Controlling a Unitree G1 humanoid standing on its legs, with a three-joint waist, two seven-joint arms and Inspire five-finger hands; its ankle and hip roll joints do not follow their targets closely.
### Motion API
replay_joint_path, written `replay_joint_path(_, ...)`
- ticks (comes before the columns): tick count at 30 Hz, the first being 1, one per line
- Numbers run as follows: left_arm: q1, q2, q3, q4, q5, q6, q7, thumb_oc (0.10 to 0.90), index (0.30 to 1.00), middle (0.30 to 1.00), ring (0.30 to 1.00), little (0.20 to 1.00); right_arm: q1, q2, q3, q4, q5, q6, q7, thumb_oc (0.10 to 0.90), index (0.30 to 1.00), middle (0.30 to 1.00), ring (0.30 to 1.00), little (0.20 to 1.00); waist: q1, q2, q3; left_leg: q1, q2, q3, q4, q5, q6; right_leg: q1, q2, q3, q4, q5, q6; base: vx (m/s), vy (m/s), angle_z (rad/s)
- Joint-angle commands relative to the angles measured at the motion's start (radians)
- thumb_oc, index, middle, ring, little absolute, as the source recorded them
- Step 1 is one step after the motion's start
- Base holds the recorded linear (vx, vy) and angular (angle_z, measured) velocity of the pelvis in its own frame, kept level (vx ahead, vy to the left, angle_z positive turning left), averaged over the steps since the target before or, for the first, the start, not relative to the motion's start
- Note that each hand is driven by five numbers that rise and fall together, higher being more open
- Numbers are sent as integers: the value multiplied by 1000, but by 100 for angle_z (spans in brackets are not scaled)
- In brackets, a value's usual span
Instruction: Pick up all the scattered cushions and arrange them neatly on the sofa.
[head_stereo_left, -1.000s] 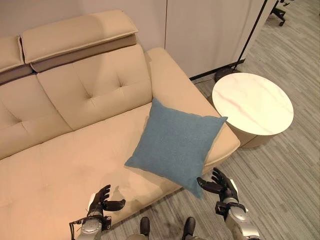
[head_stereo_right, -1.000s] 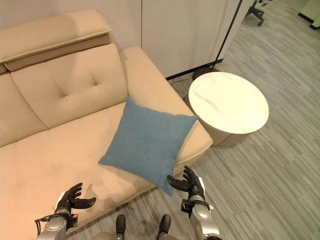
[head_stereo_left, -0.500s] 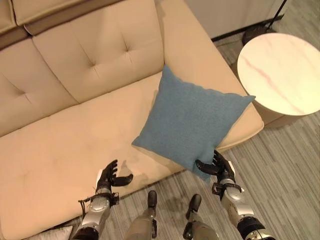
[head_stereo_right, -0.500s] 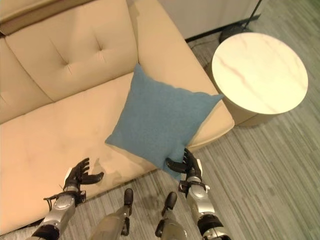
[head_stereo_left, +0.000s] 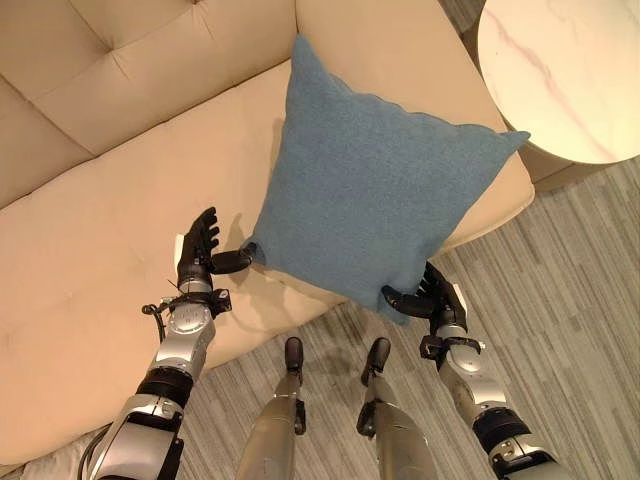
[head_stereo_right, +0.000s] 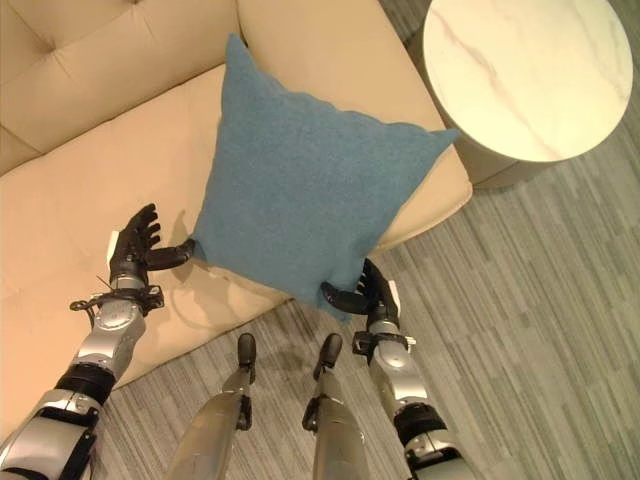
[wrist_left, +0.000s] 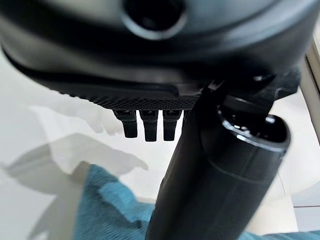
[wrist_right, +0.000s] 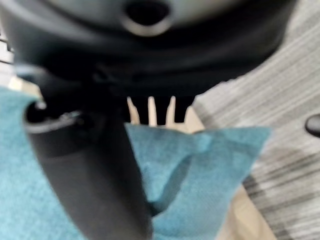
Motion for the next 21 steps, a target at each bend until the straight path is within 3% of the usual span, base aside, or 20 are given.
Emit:
replay_joint_path(1, -11, 75, 24, -38, -9, -99, 39, 800, 900, 900, 900, 900, -19, -23, 10, -75, -4, -72, 10, 800, 900, 900, 900, 900, 23, -8, -61, -72, -41, -39, 101, -97, 1, 0, -26, 41, 95, -82, 75, -15, 31, -11)
replay_joint_path(7, -98, 106, -1, -22, -81, -109, -6, 800, 900, 900, 900, 900, -48, -44, 24, -77, -6, -78, 19, 800, 900, 900, 900, 900, 4, -21, -52, -113, -39, -40, 116, -100, -1, -43, -27, 48, 97, -68, 78, -8, 23, -5)
replay_joint_path(9, -98, 82, -12, -38, -153, -112, -73, 800, 900, 900, 900, 900, -58, -52, 31, -75, -15, -73, 30, 800, 900, 900, 900, 900, -2, -27, -53, -129, -38, -33, 127, -104, -1, -53, -25, 50, 91, -62, 79, 0, 0, 0)
replay_joint_path(14, -81, 49, -23, -49, -219, -97, -154, 800, 900, 900, 900, 900, -69, -62, 42, -66, -38, -59, 46, 800, 900, 900, 900, 900, -4, -23, -57, -131, -41, -28, 131, -108, 0, -60, -25, 58, 89, -60, 77, -4, 14, -2)
replay_joint_path(21, -72, 41, -2, -56, -265, -97, -181, 800, 900, 900, 900, 900, -66, -71, 49, -74, -50, -51, 67, 800, 900, 900, 900, 900, -4, -15, -59, -125, -45, -26, 115, -99, 0, -63, -25, 58, 88, -58, 77, -10, 6, -4)
